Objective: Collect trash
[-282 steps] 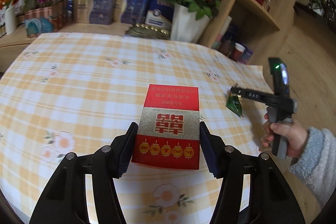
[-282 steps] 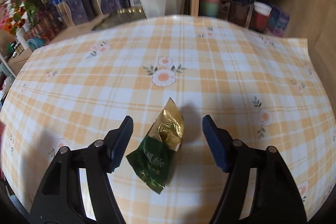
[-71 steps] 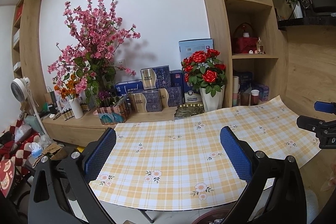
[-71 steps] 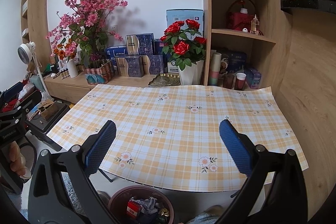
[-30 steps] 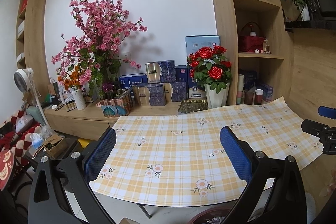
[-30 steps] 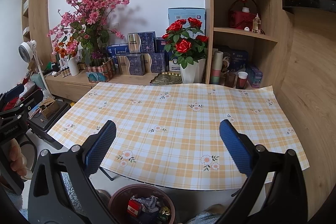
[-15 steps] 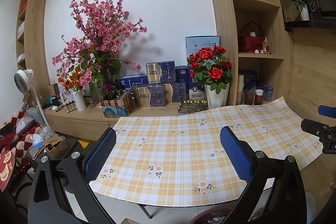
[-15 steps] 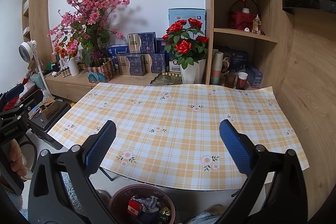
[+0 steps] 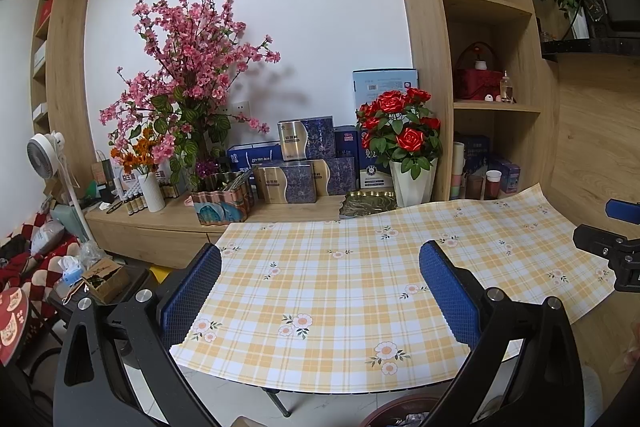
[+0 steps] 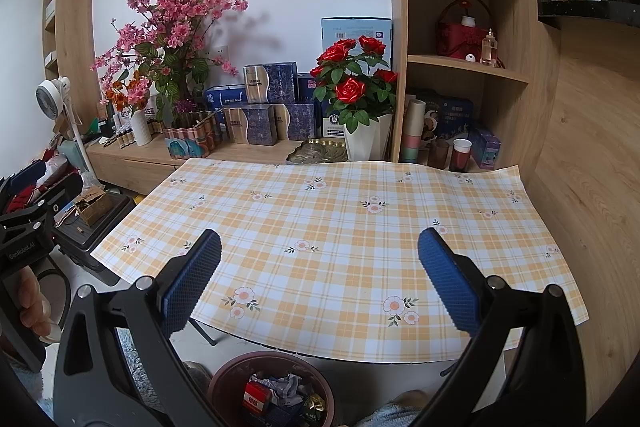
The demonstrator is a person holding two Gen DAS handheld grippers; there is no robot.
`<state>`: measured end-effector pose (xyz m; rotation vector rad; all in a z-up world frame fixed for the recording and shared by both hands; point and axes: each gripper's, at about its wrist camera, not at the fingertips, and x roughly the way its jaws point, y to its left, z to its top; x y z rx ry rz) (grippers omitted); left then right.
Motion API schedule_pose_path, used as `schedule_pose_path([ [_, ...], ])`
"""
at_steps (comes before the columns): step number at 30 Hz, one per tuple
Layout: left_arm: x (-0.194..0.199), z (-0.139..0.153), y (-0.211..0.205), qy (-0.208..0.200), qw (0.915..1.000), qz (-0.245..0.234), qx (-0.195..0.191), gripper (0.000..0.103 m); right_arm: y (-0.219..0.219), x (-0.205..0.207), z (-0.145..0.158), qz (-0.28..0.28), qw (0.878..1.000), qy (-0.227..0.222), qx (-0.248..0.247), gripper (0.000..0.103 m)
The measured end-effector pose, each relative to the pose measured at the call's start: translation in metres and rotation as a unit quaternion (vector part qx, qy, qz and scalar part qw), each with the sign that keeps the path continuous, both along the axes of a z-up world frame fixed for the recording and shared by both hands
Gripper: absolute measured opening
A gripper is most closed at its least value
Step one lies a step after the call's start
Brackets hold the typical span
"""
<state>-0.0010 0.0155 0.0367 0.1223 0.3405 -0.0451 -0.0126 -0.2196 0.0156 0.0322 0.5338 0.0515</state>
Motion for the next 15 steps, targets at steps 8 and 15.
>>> schedule_pose_path([
  [8, -0.0065, 0.0046, 0.0007, -0.011, 0.9999, -0.003, -0.002, 0.097, 0.0007, -0.0001, 0.0018, 0.000, 1.000, -0.002, 0.000, 0.097],
  [15, -0.0040, 0.0077, 0.0011, -0.004, 1.0000, -0.002, -0.008, 0.097, 0.0011, 0.0011, 0.0082, 0.002, 1.000, -0.005, 0.000, 0.097],
])
